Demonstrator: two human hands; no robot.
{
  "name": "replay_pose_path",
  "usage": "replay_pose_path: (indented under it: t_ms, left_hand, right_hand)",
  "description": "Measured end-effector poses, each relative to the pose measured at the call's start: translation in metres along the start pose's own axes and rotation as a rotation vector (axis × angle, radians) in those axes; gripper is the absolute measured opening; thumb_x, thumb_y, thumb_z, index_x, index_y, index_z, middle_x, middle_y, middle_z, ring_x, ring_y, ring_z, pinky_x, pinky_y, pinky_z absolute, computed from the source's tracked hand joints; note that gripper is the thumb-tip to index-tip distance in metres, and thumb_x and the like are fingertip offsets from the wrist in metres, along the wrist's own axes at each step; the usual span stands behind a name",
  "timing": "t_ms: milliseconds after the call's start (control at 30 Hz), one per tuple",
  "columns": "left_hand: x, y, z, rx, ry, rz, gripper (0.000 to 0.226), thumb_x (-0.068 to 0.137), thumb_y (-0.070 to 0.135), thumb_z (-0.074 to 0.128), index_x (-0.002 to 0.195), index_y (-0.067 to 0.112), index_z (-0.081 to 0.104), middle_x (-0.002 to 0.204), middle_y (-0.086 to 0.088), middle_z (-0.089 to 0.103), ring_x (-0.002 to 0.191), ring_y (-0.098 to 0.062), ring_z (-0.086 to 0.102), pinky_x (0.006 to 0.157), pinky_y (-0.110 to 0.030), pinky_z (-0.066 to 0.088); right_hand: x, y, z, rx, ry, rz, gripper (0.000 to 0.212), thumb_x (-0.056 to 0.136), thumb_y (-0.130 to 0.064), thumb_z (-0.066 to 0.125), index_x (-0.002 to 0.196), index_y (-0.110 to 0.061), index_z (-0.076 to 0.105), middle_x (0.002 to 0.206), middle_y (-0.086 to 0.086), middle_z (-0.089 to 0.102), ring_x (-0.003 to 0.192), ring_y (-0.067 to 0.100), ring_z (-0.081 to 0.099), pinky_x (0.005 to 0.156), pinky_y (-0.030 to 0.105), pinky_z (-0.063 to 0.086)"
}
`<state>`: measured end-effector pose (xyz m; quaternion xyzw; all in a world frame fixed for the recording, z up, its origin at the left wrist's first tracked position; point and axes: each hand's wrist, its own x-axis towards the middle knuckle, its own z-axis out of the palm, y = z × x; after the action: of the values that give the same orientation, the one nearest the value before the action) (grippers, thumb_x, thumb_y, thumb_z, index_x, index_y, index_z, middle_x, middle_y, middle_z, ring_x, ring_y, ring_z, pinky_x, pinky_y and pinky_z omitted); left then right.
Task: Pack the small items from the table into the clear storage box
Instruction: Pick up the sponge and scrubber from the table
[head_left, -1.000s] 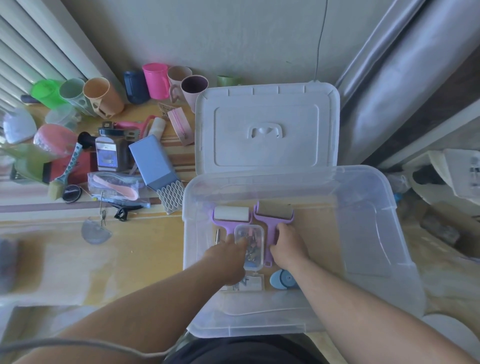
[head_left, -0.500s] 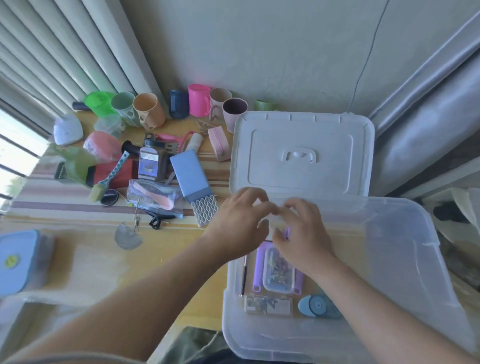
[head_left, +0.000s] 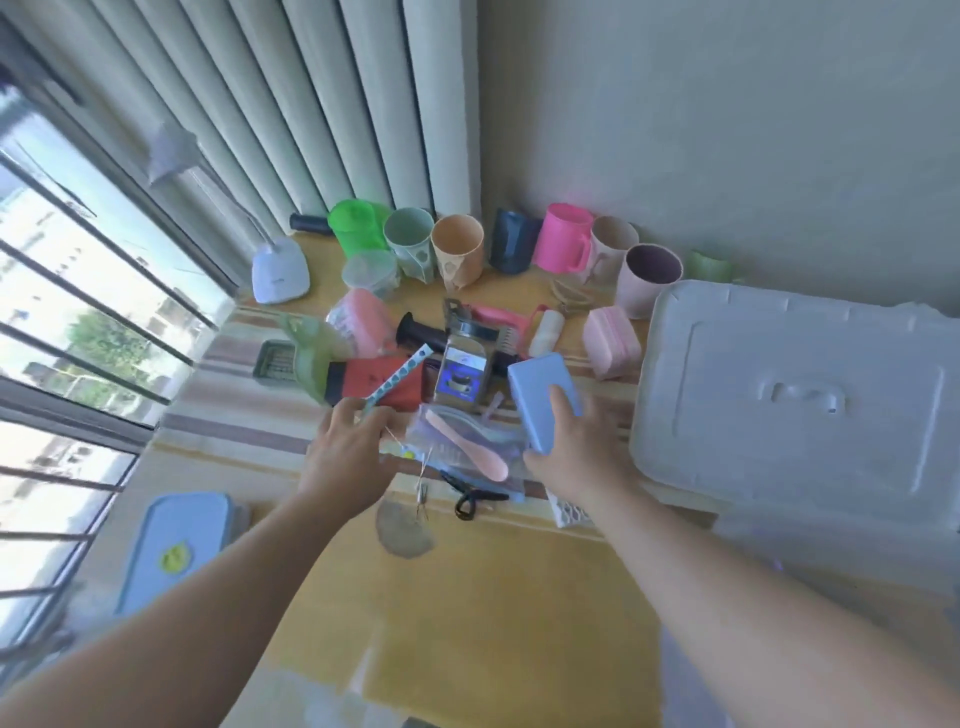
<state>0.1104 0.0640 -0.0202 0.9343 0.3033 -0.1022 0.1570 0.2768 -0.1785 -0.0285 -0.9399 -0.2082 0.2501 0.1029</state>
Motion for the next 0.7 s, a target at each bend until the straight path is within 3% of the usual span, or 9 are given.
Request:
replay_pose_path:
  t_ms: [133, 200, 300, 400, 500, 567, 633, 700]
  left_hand:
    - [0.037, -0.031, -0.001, -0.017, -0.014, -0.031, 0.070, 0.080, 0.023, 0.068, 0.145, 0.029, 0.041, 0.146, -0.009, 0.040, 0.133, -0.038, 0.037, 0.110, -0.053, 0.042]
    - [0.051, -0.029, 0.000, -0.031, 0.008, 0.008, 0.067, 0.081, 0.023, 0.066, 0.143, 0.027, 0.042, 0.145, -0.011, 0.042, 0.131, -0.039, 0.038, 0.110, -0.053, 0.041]
    - [0.061, -0.005, 0.001, -0.064, 0.051, 0.113, 0.066, 0.082, 0.021, 0.065, 0.144, 0.030, 0.043, 0.146, -0.009, 0.043, 0.131, -0.038, 0.038, 0.109, -0.053, 0.041]
    - [0.058, 0.033, 0.003, -0.042, 0.065, 0.313, 0.079, 0.078, 0.015, 0.072, 0.149, 0.028, 0.041, 0.152, -0.011, 0.037, 0.136, -0.038, 0.035, 0.113, -0.051, 0.038]
    - [0.055, 0.071, 0.001, -0.030, 0.087, 0.512, 0.095, 0.073, 0.021, 0.079, 0.155, 0.029, 0.032, 0.159, -0.015, 0.028, 0.145, -0.040, 0.027, 0.116, -0.055, 0.036]
    - [0.052, 0.096, -0.006, -0.033, 0.105, 0.645, 0.104, 0.070, 0.035, 0.081, 0.159, 0.032, 0.026, 0.163, -0.016, 0.023, 0.149, -0.041, 0.023, 0.116, -0.057, 0.034]
    - [0.048, 0.119, -0.017, -0.026, 0.138, 0.779, 0.099, 0.074, 0.050, 0.073, 0.160, 0.032, 0.028, 0.165, -0.018, 0.021, 0.150, -0.043, 0.023, 0.116, -0.059, 0.031]
    - [0.039, 0.139, -0.030, -0.071, 0.205, 0.862, 0.089, 0.077, 0.050, 0.069, 0.158, 0.028, 0.037, 0.164, -0.020, 0.024, 0.146, -0.044, 0.030, 0.112, -0.058, 0.035]
  right_hand:
    - [0.035, -0.004, 0.031, 0.132, -0.005, 0.189, 0.109, 0.082, -0.052, 0.072, 0.159, -0.037, -0.003, 0.146, 0.015, 0.029, 0.124, 0.042, 0.045, 0.094, 0.048, 0.052]
    - [0.038, -0.004, 0.037, 0.091, -0.002, 0.197, 0.115, 0.083, -0.051, 0.073, 0.158, -0.039, -0.012, 0.142, 0.016, 0.030, 0.118, 0.042, 0.048, 0.088, 0.047, 0.052]
    - [0.040, -0.001, 0.036, 0.080, 0.003, 0.180, 0.118, 0.077, -0.049, 0.075, 0.157, -0.044, -0.012, 0.137, 0.015, 0.034, 0.112, 0.041, 0.051, 0.085, 0.046, 0.054]
    - [0.041, 0.000, 0.015, 0.374, 0.011, 0.235, 0.106, 0.062, -0.044, 0.074, 0.152, -0.053, 0.017, 0.127, 0.006, 0.046, 0.107, 0.032, 0.057, 0.084, 0.046, 0.059]
    - [0.029, 0.003, -0.023, 0.663, 0.069, 0.259, 0.087, 0.059, -0.043, 0.076, 0.139, -0.050, 0.043, 0.122, -0.006, 0.062, 0.103, 0.019, 0.065, 0.085, 0.045, 0.060]
    - [0.011, 0.008, -0.055, 0.803, -0.021, 0.217, 0.074, 0.067, -0.038, 0.078, 0.136, -0.047, 0.054, 0.123, -0.008, 0.066, 0.103, 0.013, 0.068, 0.084, 0.037, 0.057]
    - [-0.012, 0.015, -0.089, 0.976, -0.195, 0.104, 0.050, 0.080, -0.029, 0.074, 0.126, -0.047, 0.067, 0.120, -0.001, 0.072, 0.099, 0.014, 0.071, 0.082, 0.034, 0.055]
    - [-0.034, 0.029, -0.113, 1.061, -0.330, -0.010, 0.049, 0.088, -0.021, 0.068, 0.129, -0.047, 0.068, 0.124, 0.002, 0.072, 0.108, 0.021, 0.071, 0.089, 0.039, 0.057]
